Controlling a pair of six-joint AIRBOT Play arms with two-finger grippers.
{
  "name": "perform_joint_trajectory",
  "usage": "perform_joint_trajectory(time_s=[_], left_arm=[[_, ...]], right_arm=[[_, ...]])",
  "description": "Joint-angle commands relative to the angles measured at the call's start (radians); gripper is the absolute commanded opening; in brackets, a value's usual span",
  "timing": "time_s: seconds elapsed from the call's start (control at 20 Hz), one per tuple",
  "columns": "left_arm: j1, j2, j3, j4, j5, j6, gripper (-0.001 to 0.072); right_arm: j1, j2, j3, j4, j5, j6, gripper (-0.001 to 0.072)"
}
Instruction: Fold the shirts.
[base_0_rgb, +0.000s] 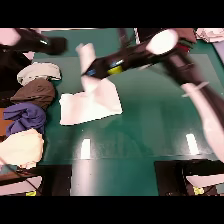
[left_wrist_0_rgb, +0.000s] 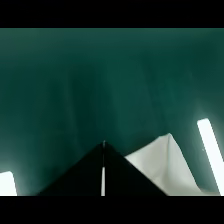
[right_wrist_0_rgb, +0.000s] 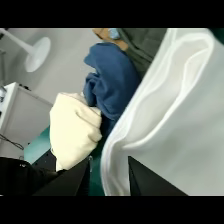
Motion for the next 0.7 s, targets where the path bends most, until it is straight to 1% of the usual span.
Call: perform_joint_trajectory(time_s=[0.0, 0.05, 0.1, 0.15, 0.2, 0.4, 0.45, 0.5, 0.55, 0.6, 0.65], left_arm=[[0.098, 0.152, 0.004, 0.078, -0.029, 0.001, 0.0026], [0.101, 0.168, 0.004, 0.089, -0.047, 0.009, 0.0026], [0.099, 0.178, 0.004, 0.09, -0.064, 0.019, 0.0026], [0.09, 0.18, 0.003, 0.091, -0.076, 0.031, 0.0025], [0.075, 0.179, 0.003, 0.091, -0.081, 0.034, 0.0025], [0.015, 0.172, -0.001, 0.091, -0.055, 0.035, 0.0026], [0.003, 0.169, -0.003, 0.09, -0.045, 0.034, 0.0026], [-0.008, 0.164, -0.004, 0.09, -0.04, 0.035, 0.0026], [-0.021, 0.156, -0.004, 0.09, -0.04, 0.035, 0.0026], [-0.035, 0.146, -0.004, 0.09, -0.04, 0.04, 0.0026], [-0.051, 0.139, -0.004, 0.087, -0.039, 0.064, 0.0026]], right_arm=[[0.138, -0.162, 0.072, 0.072, -0.131, -0.078, 0.0294], [0.129, -0.18, 0.104, 0.02, -0.106, -0.066, 0.0292], [0.108, -0.181, 0.116, -0.041, -0.076, -0.023, 0.0292], [0.071, -0.169, 0.112, -0.102, -0.035, 0.011, 0.0291], [0.032, -0.148, 0.089, -0.156, 0.0, 0.024, 0.0291], [-0.187, -0.022, -0.161, -0.356, 0.068, 0.111, 0.0292], [-0.251, -0.002, -0.237, -0.38, 0.086, 0.126, 0.035], [-0.313, 0.005, -0.309, -0.365, 0.09, 0.126, 0.056], [-0.361, 0.0, -0.364, -0.344, 0.089, 0.126, 0.0638], [-0.403, -0.017, -0.403, -0.309, 0.09, 0.13, 0.0636], [-0.433, -0.047, -0.43, -0.259, 0.093, 0.131, 0.0634]])
